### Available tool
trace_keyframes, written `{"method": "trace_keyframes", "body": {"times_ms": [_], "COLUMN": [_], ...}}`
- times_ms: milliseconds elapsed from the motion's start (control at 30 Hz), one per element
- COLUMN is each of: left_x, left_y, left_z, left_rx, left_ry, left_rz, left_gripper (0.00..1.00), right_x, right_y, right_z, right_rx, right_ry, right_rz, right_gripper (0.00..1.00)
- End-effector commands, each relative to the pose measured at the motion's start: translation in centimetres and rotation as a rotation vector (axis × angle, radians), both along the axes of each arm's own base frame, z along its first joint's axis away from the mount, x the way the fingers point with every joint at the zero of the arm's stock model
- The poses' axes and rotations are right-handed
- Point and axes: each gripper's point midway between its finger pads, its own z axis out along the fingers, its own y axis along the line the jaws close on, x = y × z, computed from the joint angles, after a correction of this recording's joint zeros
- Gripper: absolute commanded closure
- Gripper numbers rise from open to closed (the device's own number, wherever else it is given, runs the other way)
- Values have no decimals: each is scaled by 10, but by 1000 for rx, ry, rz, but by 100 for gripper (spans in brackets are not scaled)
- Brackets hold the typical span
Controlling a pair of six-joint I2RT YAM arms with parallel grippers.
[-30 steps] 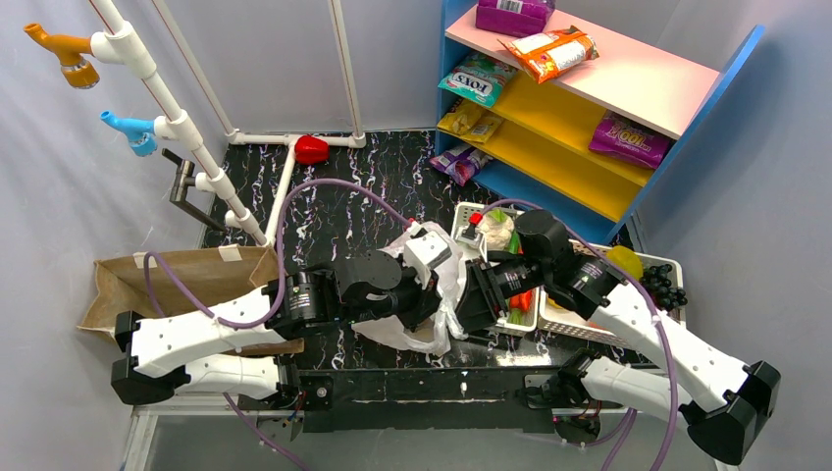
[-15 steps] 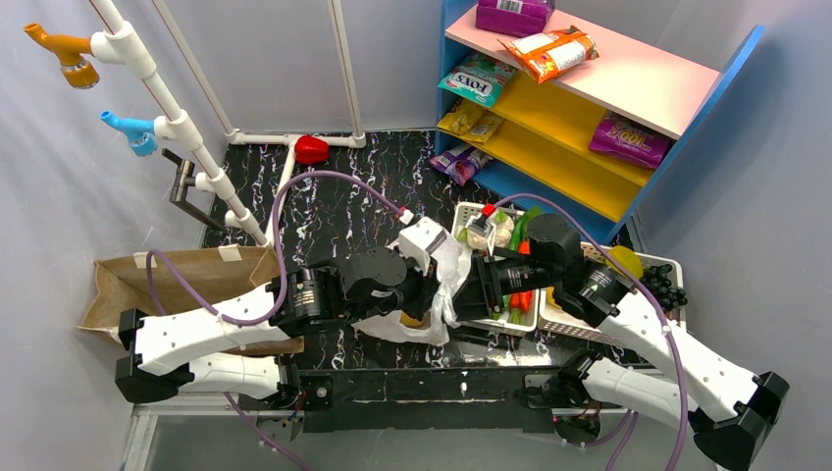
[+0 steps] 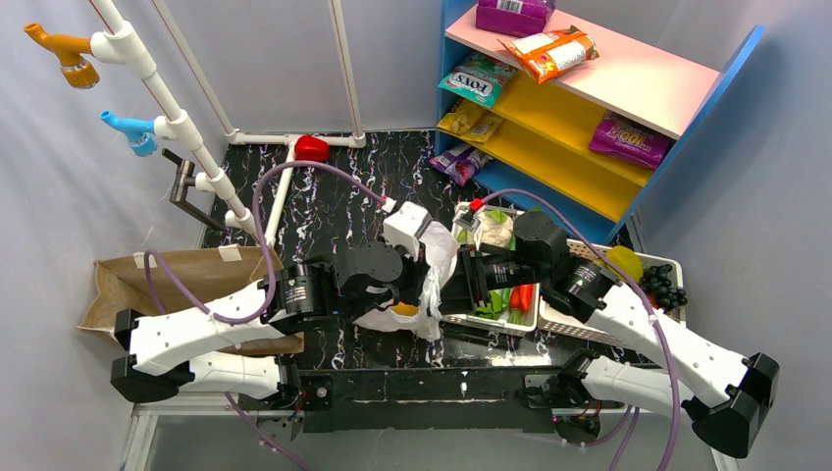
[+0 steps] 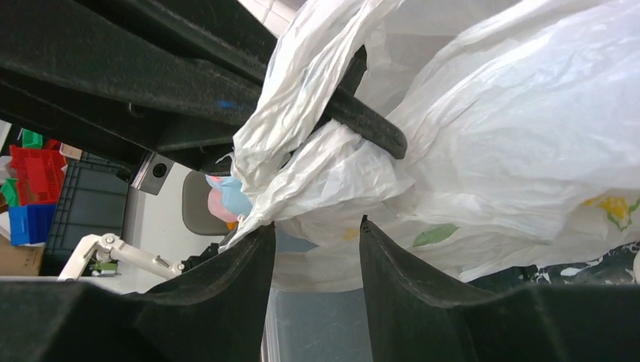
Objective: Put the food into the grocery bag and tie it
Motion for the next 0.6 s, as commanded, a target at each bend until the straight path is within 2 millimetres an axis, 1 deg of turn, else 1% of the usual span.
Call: {"method": "trace_keyframes", "body": {"times_ms": [0,167,233,400,567], "left_x": [19,28,29,32,34], "left_y": [15,23,23,26,33], "left_z": [20,24,26,30,29], "left_rx": [10,30,33,33,44], "left_ry": [-68,-103,-112,-126,-134], "left_rz": [118,166,171,187,215], "left_gripper": [100,100,100,100,100], "right_x": [2,7,12,33,41], "right_y": [8,15,18,26,38], "right_z": [41,43,45,46,54], "right_rx": [124,123,125,122,134], "right_ry": [-81,-77,-83,-81,-92], "right_rz": [-4,-15,-45,-151,-160], "right_gripper": [47,47,46,47,49]}}
